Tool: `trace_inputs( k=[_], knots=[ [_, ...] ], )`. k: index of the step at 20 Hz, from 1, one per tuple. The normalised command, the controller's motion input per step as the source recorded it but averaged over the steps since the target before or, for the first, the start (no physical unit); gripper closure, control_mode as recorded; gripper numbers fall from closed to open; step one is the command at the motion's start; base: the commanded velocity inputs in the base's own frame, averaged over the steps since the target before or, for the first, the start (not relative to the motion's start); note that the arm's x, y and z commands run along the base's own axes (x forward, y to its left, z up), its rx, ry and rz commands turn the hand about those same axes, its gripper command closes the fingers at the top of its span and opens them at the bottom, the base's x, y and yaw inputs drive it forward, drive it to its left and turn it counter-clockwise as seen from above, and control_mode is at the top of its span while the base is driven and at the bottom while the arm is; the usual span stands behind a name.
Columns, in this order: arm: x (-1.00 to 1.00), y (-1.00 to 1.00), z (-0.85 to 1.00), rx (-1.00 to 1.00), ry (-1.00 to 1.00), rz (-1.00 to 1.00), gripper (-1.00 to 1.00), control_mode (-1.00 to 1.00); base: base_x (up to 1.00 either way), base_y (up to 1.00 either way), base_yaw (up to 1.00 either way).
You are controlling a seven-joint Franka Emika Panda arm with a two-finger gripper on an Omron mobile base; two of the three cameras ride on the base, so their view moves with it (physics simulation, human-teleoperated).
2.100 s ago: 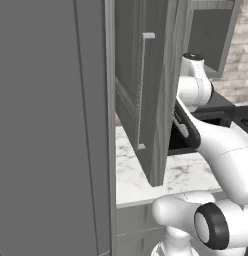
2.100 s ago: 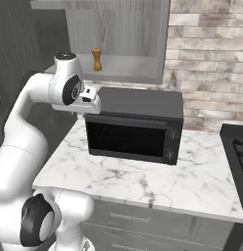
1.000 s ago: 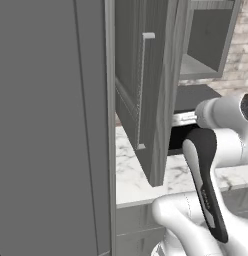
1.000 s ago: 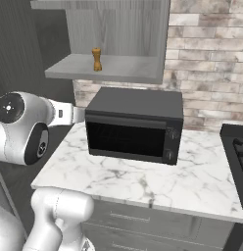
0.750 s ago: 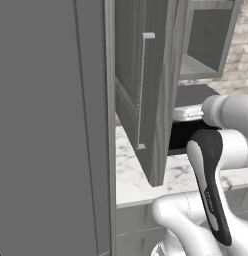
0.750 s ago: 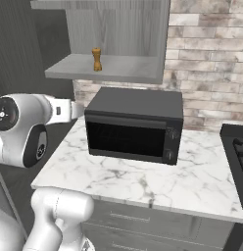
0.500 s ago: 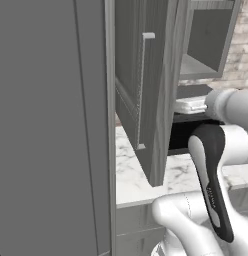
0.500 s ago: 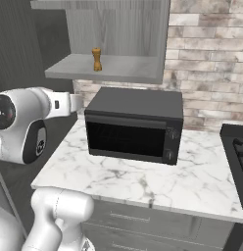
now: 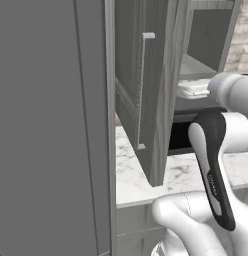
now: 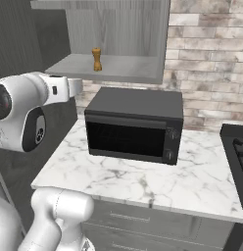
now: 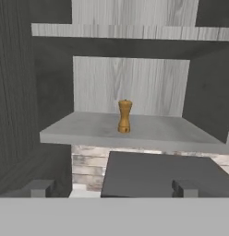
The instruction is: Retrieve the shaker from the cabinet and place it next the steak on a plate on the dining table.
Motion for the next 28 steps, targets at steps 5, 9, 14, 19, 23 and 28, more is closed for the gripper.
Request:
trace_inputs(
  k=[5,9,14,19,23,28],
  knots=[
    [0.24,-0.06,0.3,0.0,0.03,0.0,-1.0,-1.0,0.0,0.0,0.0],
    [0.47,-0.04,0.21,0.0,0.05,0.0,-1.0,-1.0,0.0,0.0,0.0],
    [0.48,-0.07,0.04,0.0,0.02,0.0,-1.0,-1.0,0.0,0.0,0.0],
    [0.5,-0.03,0.0,0.0,0.0,0.0,-1.0,-1.0,0.0,0.0,0.0],
    [0.43,0.0,0.0,0.0,0.0,0.0,-1.0,-1.0,0.0,0.0,0.0],
    [0.35,0.0,-0.01,0.0,0.0,0.0,-1.0,-1.0,0.0,0.0,0.0]
  ],
)
